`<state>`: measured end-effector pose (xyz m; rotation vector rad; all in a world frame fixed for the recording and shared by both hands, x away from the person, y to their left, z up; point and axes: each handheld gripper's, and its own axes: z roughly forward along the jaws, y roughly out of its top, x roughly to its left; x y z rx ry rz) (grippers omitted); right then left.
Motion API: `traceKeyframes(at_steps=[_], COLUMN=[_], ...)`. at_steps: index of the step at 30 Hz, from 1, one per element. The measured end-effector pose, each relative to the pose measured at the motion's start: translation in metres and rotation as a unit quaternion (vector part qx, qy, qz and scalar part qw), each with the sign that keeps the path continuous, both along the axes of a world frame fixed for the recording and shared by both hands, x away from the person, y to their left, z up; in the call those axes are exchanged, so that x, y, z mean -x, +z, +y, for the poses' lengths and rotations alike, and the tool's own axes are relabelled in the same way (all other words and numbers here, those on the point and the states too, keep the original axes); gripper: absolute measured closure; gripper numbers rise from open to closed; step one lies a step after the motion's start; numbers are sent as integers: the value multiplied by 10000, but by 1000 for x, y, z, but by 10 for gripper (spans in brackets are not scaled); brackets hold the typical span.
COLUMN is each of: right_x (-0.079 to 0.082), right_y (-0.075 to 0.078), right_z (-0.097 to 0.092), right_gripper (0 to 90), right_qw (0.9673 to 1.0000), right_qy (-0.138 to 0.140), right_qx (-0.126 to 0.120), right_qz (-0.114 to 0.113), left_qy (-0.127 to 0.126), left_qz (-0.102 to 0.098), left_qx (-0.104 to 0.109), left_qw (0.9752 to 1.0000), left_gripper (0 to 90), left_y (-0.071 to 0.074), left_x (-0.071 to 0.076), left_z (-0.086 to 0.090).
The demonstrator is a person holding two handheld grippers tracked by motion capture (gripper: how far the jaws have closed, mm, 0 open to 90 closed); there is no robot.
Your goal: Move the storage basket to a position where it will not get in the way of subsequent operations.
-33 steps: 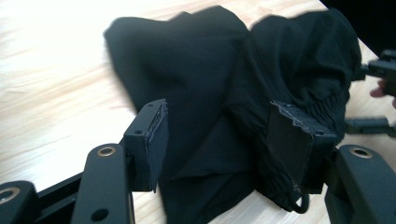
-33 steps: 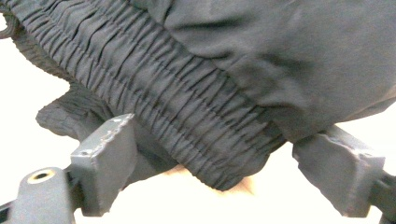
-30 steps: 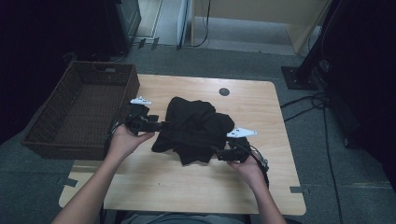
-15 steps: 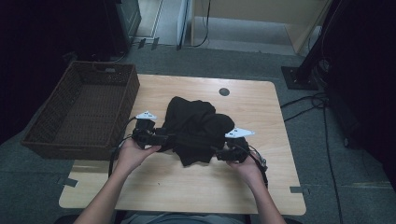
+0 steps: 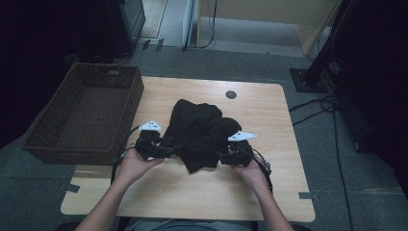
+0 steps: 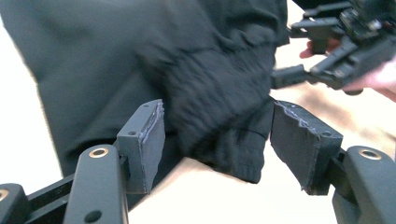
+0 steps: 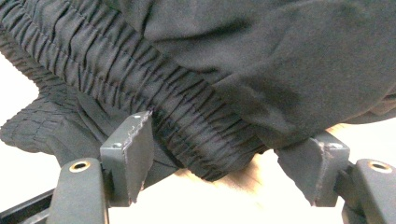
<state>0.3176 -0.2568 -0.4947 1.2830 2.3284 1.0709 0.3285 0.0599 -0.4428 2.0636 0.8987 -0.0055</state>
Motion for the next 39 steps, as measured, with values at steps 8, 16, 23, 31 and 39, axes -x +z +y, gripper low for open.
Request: traceKeyframes(at_steps=[8,16,23,31,39], right_x=[0,-2,-3,6,8], right_y=[4,2,7,31,72], right_z=[-1,4,7,-11,-32], right_gripper=[466,659,781,820,820], right_qw=[9999,9998,9996,9976,9936], right_qy=[-75,-82,-110,-240,-475], right_qx=[-65,-169,-147,-536,-989], right_qz=[-58,67,206,363,251], left_qy=[107,51,85,-12,-16], left_qz=[38,184,630,669,455], left_qx=[-220,-398,-104,84,-120], left_qw=[9997,9990,9979,9977,9989], left_gripper=[348,455,714,804,802], left_y=[-29,-48,-52,-20,29], left_x=[-7,-13,-17,-14,-32], left_z=[-6,-21,-22,-14,-18])
